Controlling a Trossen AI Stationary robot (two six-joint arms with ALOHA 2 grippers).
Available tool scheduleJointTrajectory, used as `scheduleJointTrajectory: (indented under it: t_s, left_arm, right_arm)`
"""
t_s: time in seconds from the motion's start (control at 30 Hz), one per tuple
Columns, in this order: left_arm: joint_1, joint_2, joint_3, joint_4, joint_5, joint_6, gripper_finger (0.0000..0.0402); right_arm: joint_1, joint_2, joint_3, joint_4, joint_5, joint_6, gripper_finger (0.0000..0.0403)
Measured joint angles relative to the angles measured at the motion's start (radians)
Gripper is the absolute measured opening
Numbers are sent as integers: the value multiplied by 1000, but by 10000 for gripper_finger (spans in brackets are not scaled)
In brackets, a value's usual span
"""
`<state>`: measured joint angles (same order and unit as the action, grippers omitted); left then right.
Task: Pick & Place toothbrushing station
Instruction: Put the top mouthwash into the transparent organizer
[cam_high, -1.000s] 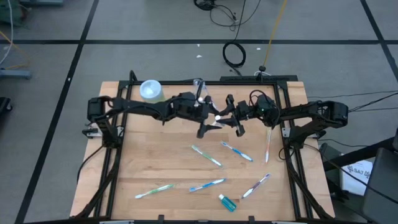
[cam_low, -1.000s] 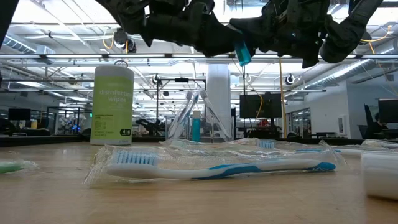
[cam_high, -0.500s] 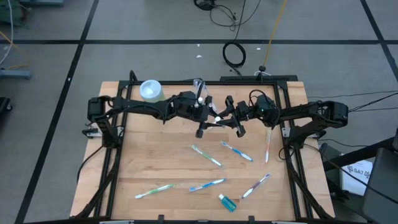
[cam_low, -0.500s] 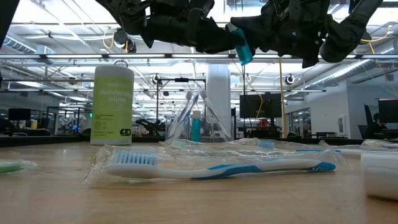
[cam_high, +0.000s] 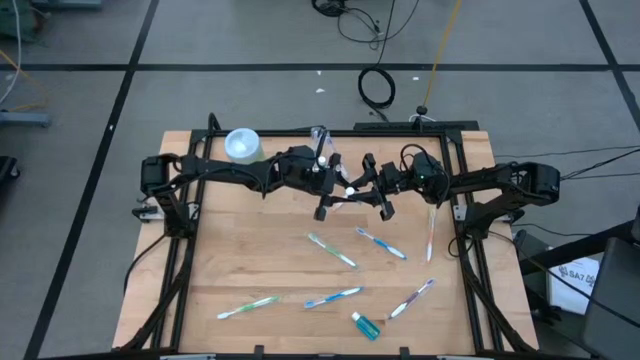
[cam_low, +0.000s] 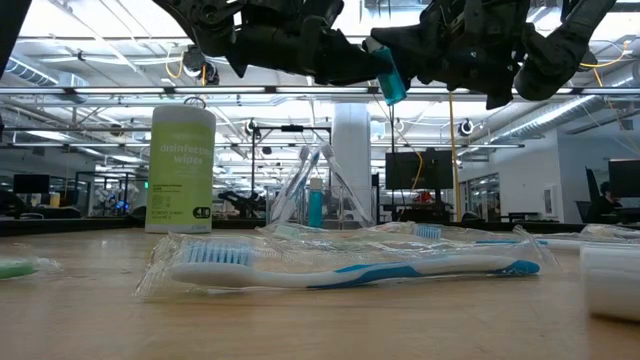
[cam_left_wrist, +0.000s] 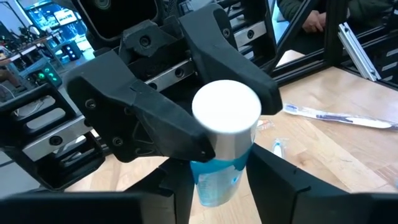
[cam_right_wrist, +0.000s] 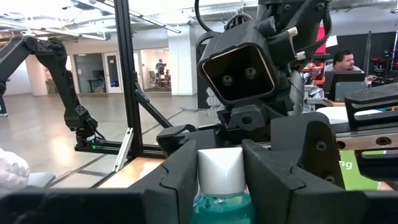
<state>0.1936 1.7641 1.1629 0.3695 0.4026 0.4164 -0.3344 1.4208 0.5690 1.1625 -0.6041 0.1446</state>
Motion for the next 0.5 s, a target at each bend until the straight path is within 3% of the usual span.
scheduleJointTrajectory:
  t_s: [0.17, 0.5]
  left_arm:
    - [0, 0, 0, 0, 0, 0, 115]
    - [0, 0, 0, 0, 0, 0, 121]
  right_arm:
    - [0, 0, 0, -1, 0, -7, 120]
    - [0, 0, 0, -6, -1, -7, 121]
